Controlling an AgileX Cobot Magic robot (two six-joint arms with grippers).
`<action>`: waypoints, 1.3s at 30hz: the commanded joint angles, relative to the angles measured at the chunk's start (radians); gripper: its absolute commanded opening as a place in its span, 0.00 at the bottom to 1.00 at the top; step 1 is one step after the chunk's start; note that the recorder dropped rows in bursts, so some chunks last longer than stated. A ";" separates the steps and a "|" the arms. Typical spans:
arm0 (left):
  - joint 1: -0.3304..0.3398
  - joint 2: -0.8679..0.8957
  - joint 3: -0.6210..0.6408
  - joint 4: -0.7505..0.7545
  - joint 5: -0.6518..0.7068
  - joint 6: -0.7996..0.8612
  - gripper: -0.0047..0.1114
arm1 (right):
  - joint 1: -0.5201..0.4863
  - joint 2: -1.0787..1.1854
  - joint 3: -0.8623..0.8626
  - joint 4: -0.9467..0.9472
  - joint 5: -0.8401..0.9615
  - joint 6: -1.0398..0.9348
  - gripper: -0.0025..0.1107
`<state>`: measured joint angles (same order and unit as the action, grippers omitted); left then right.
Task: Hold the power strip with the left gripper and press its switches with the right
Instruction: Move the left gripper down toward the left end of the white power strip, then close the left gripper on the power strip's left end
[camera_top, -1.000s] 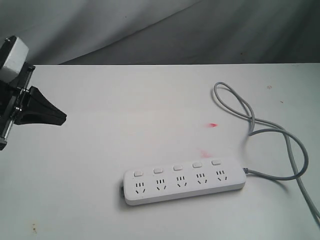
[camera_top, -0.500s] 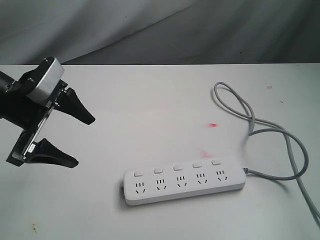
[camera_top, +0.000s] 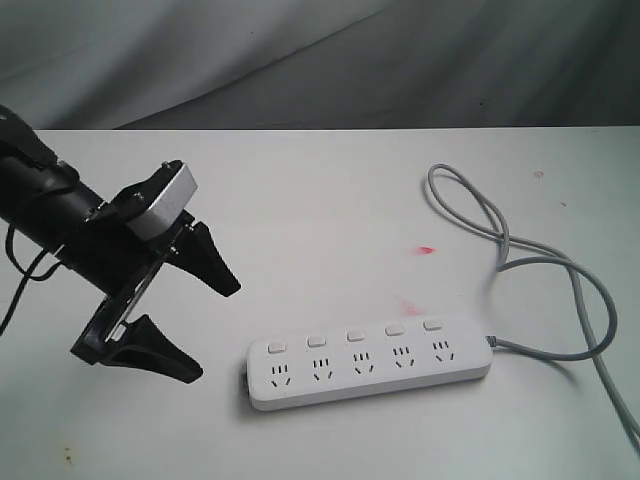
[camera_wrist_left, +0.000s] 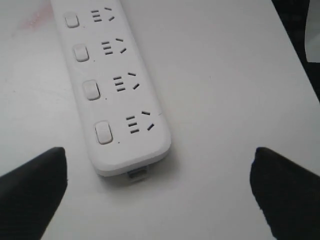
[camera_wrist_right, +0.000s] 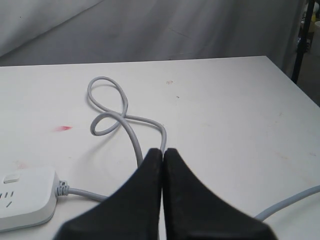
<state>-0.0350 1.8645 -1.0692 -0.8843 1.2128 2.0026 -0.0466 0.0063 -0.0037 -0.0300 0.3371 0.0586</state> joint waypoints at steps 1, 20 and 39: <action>-0.005 0.041 -0.005 -0.064 0.003 -0.014 0.84 | -0.004 -0.006 0.004 -0.005 -0.008 0.001 0.02; -0.106 0.177 -0.005 -0.205 -0.221 0.041 0.84 | -0.004 -0.006 0.004 -0.005 -0.008 0.001 0.02; -0.108 0.254 -0.005 -0.194 -0.219 0.070 0.84 | -0.004 -0.006 0.004 -0.005 -0.008 0.001 0.02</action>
<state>-0.1372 2.1145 -1.0707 -1.0740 0.9914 2.0538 -0.0466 0.0063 -0.0037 -0.0300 0.3371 0.0586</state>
